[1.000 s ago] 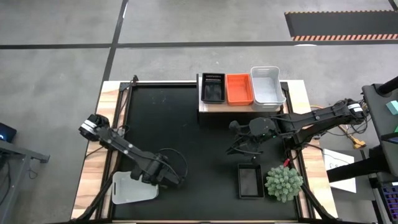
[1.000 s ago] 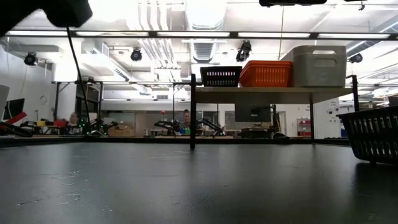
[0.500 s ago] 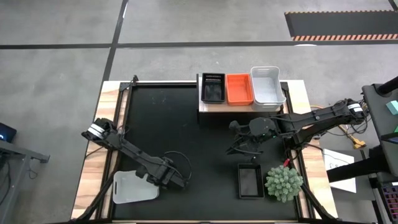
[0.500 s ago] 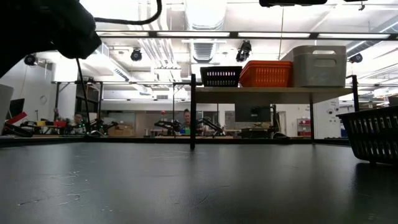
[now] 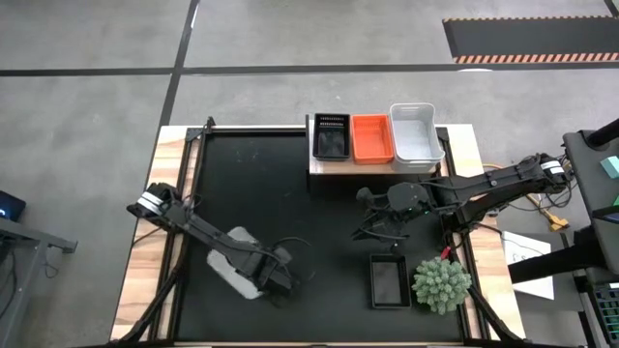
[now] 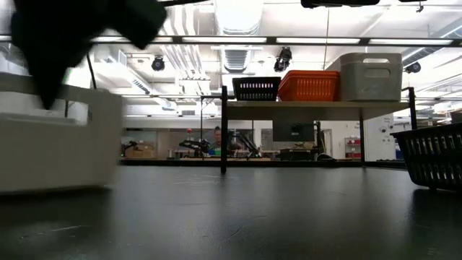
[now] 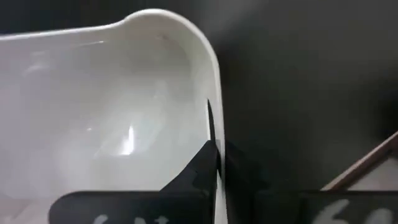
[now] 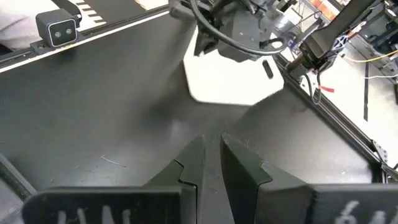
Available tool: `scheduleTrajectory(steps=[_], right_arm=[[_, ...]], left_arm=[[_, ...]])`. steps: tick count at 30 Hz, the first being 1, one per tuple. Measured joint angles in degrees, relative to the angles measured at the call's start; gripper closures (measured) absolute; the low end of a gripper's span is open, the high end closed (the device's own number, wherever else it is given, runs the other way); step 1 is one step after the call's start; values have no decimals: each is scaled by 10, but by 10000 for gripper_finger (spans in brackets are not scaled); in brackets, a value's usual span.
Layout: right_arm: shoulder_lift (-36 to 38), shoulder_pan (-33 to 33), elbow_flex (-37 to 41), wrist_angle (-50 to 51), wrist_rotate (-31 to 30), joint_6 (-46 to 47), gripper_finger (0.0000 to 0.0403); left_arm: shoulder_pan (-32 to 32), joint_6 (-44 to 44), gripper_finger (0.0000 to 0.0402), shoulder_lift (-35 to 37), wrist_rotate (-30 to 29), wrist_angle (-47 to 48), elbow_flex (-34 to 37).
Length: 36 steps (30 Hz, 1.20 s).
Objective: Stack baskets on shelf by color
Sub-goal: Stack the white bin on the white bin on the shelf
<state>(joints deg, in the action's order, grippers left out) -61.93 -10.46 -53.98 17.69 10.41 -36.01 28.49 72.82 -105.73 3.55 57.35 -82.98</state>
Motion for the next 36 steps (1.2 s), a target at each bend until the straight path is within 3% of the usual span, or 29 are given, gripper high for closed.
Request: scheduleTrajectory(steps=[6,13,20,31,36], right_arm=[[0,0,0,0,0,0,360],[-1,0,0,0,0,0,360],[-1,0,0,0,0,15,360],[-1,0,14,0,0,75,360],[-11,0,40,-16,-1,148,360]], left_arm=[[-33,-109,401,-5,-72,-82,0],[-75,-226,401,-25,-71,-123,0],[-90,-279,400,-20,-92,-124,1],[-91,-360,309,-9,-100,-114,1],[-83,-443,295,37,-127,-117,1]])
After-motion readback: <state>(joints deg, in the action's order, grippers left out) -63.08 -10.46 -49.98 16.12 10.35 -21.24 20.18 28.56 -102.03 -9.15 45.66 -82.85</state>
